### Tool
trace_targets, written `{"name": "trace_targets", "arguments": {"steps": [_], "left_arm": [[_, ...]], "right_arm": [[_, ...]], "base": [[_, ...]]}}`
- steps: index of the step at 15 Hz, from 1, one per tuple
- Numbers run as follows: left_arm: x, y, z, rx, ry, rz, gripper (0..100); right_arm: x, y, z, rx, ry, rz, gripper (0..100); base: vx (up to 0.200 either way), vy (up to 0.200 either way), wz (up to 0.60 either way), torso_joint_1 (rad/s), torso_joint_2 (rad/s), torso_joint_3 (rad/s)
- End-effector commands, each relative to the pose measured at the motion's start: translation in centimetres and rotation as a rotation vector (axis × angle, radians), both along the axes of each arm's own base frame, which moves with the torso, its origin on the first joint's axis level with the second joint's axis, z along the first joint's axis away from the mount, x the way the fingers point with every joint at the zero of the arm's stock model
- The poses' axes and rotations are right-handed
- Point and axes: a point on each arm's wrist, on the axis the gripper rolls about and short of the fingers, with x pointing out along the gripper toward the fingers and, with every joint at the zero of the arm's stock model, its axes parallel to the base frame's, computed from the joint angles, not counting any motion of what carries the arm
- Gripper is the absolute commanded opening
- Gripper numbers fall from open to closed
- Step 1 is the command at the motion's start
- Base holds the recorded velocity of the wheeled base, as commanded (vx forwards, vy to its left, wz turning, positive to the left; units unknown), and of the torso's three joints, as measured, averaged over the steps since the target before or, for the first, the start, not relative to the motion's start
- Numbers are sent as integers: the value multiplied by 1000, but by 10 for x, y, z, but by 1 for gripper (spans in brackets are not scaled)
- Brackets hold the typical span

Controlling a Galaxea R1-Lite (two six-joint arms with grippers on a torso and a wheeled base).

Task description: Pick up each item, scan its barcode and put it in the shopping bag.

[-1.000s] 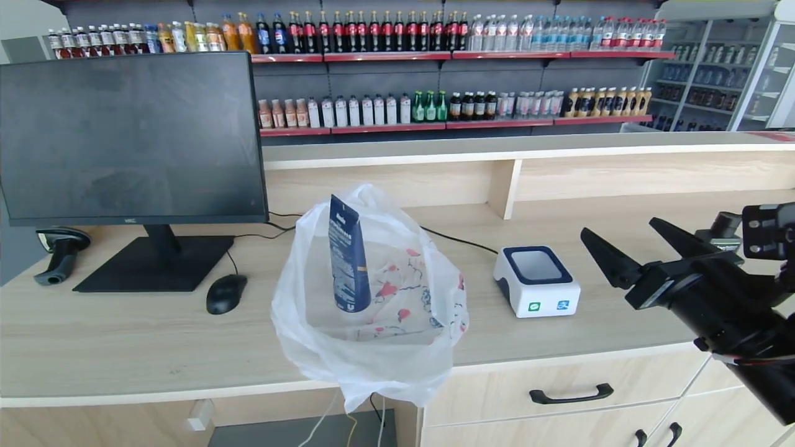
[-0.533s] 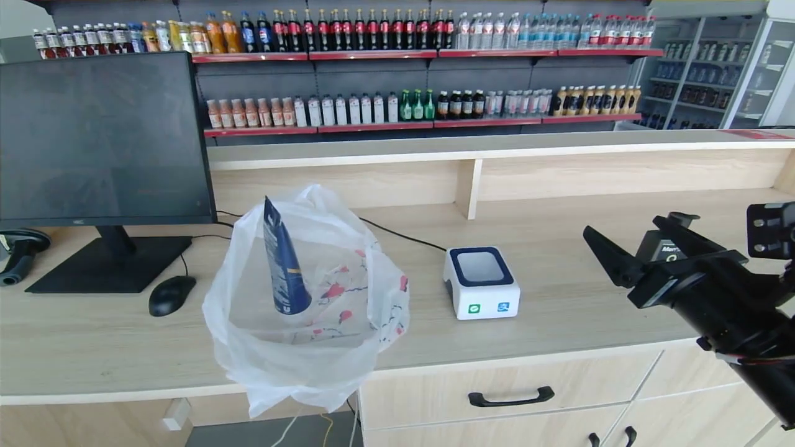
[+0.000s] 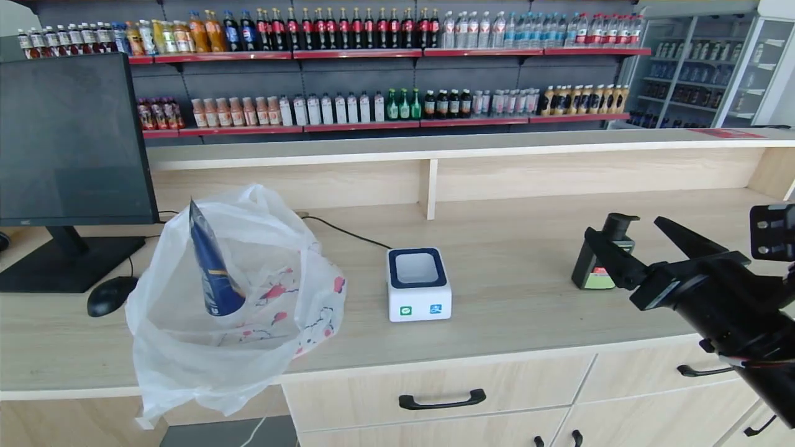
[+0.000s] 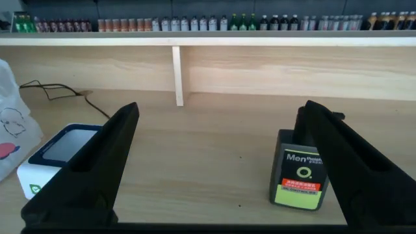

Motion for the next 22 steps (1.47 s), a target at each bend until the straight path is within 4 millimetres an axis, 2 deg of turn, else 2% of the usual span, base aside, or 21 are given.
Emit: {"name": "trace_targets", "arguments": {"steps": [1, 5, 8, 11, 13, 17, 22], "left_arm": [[0, 0, 0, -1, 0, 0, 100], [0, 0, 0, 1, 0, 0, 100], [0, 0, 0, -1, 0, 0, 100], [0, 0, 0, 1, 0, 0, 100], [0, 0, 0, 1, 0, 0, 100], [0, 0, 0, 1, 0, 0, 100], [0, 0, 0, 4, 0, 0, 100]], "right_arm": [[-1, 0, -1, -2, 3, 1, 100], [6, 2, -13, -20, 55, 1, 100], [10, 3, -22, -33, 98, 0, 100], [2, 0, -37, -61, 166, -1, 100], [12, 3, -33, -41, 146, 0, 100], [23, 6, -43, -51, 185, -5, 100], [47, -7, -50, -52, 200, -83, 100]], "base": [[0, -200, 0, -2, 2, 2], [0, -200, 0, 1, 2, 0], [0, 0, 0, 0, 0, 0], [0, 0, 0, 0, 0, 0], [0, 0, 0, 0, 0, 0], [0, 0, 0, 0, 0, 0], [0, 0, 0, 0, 0, 0]]}}
